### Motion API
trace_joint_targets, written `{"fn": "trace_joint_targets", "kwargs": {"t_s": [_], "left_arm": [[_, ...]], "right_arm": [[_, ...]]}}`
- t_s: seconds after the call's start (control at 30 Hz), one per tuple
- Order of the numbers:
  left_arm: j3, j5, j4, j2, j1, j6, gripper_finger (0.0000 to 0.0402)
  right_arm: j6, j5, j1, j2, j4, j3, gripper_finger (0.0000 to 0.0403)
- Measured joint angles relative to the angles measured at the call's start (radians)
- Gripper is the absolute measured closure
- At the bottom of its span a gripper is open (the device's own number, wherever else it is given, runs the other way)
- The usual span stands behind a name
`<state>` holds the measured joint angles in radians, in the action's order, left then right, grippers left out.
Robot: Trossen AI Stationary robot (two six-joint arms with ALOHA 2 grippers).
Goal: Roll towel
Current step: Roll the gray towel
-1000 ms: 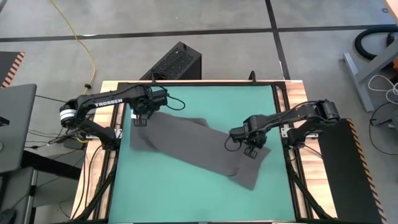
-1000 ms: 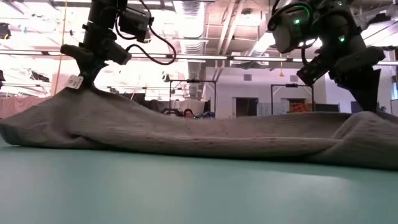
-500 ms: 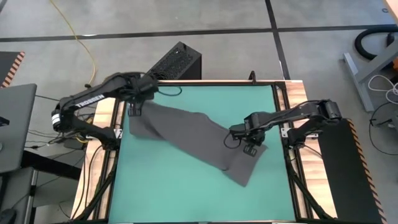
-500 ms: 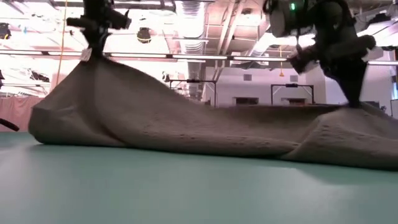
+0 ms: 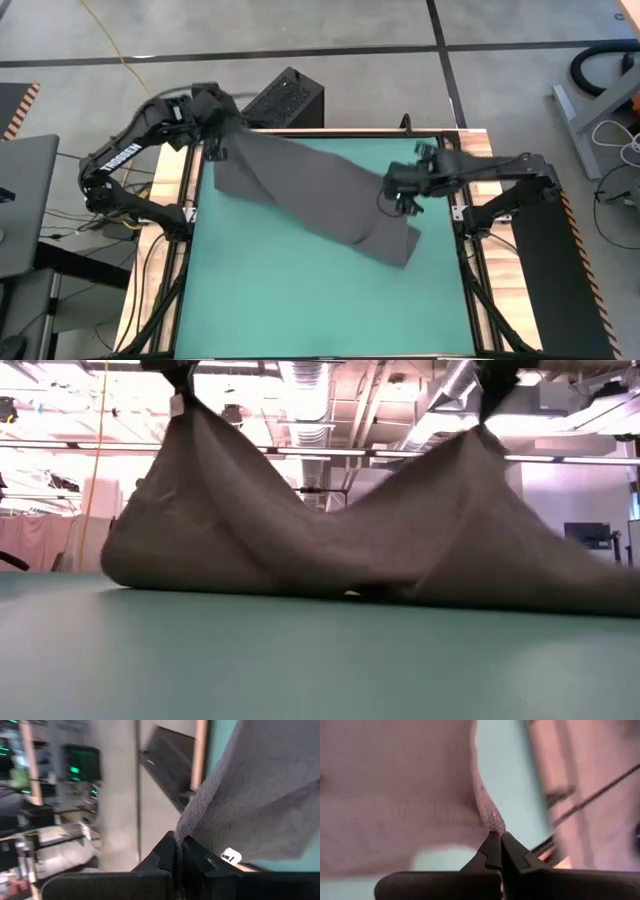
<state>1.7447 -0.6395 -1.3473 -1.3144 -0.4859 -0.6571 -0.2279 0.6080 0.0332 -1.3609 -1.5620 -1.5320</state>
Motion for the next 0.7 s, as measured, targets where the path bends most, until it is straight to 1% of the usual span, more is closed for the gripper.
{"fn": "trace_joint_targets", "kwargs": {"t_s": [0.13,0.2,0.27,0.33,0.43,0.53,0.6,0.7], "left_arm": [[0.034,-0.003,0.177,-0.001,-0.107,-0.112,0.0401],[0.061,0.003,0.253,-0.002,-0.154,-0.156,0.0401],[0.103,0.024,0.302,-0.002,-0.187,-0.185,0.0401],[0.165,0.062,0.317,-0.002,-0.207,-0.199,0.0402],[0.280,0.142,0.310,-0.002,-0.217,-0.170,0.0401],[0.389,0.276,0.257,0.002,-0.217,-0.058,0.0401],[0.441,0.367,0.201,0.002,-0.217,0.035,0.0401],[0.466,0.512,0.075,0.002,-0.207,0.189,0.0401]], "right_arm": [[0.356,0.195,-0.022,-0.001,0.008,-0.183,0.0394],[0.507,0.299,-0.026,-0.001,0.038,-0.264,0.0394],[0.615,0.376,-0.027,-0.001,0.087,-0.344,0.0394],[0.679,0.420,-0.020,-0.001,0.141,-0.422,0.0394],[0.704,0.418,0.015,0.001,0.198,-0.504,0.0394],[0.668,0.396,0.090,0.001,0.180,-0.518,0.0394],[0.583,0.340,0.144,-0.002,0.115,-0.502,0.0394],[0.330,0.185,0.214,-0.019,-0.003,-0.459,0.0394]]}}
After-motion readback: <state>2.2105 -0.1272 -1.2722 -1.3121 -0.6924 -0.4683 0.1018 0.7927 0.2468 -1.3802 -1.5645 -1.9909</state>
